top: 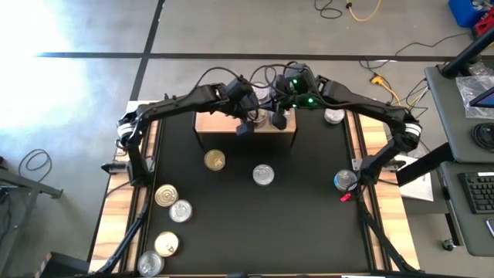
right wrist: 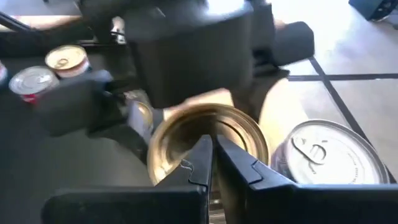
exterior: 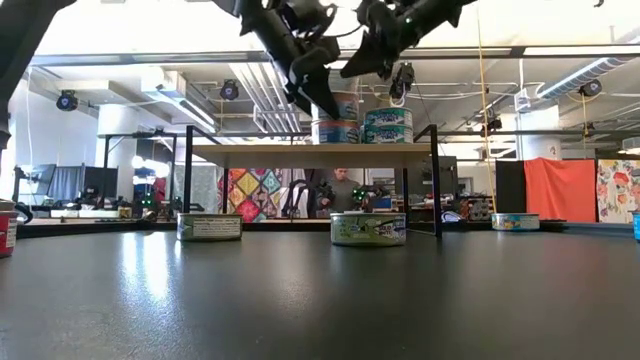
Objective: Stack canned seafood by type on shelf
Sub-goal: Stack the top pink center tuna can on top of the pink tuna can on the shelf
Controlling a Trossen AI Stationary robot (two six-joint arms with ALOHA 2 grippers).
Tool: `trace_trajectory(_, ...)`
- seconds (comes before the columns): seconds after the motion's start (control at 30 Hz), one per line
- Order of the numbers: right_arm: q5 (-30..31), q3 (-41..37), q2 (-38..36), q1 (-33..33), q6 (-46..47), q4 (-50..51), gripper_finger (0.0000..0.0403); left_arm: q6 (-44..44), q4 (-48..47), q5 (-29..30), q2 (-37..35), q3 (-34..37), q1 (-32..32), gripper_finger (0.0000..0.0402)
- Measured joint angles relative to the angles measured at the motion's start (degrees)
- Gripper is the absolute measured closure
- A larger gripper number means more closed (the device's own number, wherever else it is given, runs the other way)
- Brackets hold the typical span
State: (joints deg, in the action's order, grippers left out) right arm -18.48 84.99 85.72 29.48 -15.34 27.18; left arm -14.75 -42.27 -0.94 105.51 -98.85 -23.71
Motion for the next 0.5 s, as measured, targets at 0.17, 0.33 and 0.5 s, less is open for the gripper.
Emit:
trace_trajectory(0.17, -0.14, 0.00, 1.84, 0.39, -0.29, -1.73, 0.0390, 2.06, 0.32, -0.20, 0.27, 0.00, -0.19, 0.0047)
trace_trajectory(0.33, -0.47, 0.00, 3.29, 0.30, -0.32, -2.36, 0.0390, 3.15, 0.34, -0.21, 0.35, -0.02, -0.17, 0.0034)
trace_trajectory(0.5, -5.79, 0.00, 4.70, 0.30, -0.21, -2.18, 0.0390, 3.72, 0.68, -0.07, 0.35, 0.00, -0.14, 0.0023)
